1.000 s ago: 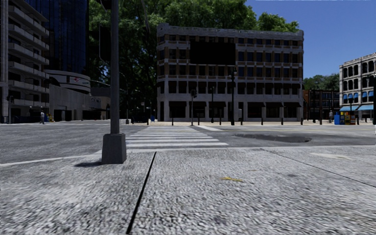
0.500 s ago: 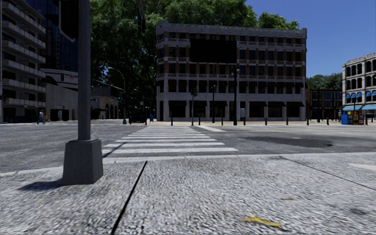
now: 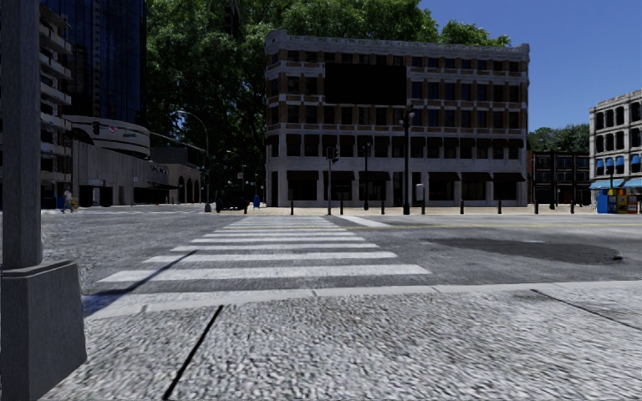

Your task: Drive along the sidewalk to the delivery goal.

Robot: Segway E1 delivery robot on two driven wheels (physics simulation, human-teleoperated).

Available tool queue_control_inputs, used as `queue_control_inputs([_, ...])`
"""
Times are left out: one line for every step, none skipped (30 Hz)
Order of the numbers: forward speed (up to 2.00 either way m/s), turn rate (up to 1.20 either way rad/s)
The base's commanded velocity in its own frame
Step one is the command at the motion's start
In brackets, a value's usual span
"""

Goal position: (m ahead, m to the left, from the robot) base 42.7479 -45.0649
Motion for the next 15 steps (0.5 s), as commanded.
queue_control_inputs([1.99, 0.00])
queue_control_inputs([1.99, 0.00])
queue_control_inputs([1.99, 0.00])
queue_control_inputs([1.99, 0.00])
queue_control_inputs([1.99, 0.00])
queue_control_inputs([1.99, 0.00])
queue_control_inputs([1.99, 0.00])
queue_control_inputs([1.99, 0.00])
queue_control_inputs([1.99, 0.00])
queue_control_inputs([1.99, 0.00])
queue_control_inputs([1.99, 0.00])
queue_control_inputs([1.99, 0.00])
queue_control_inputs([1.99, 0.00])
queue_control_inputs([1.99, 0.00])
queue_control_inputs([1.99, 0.00])
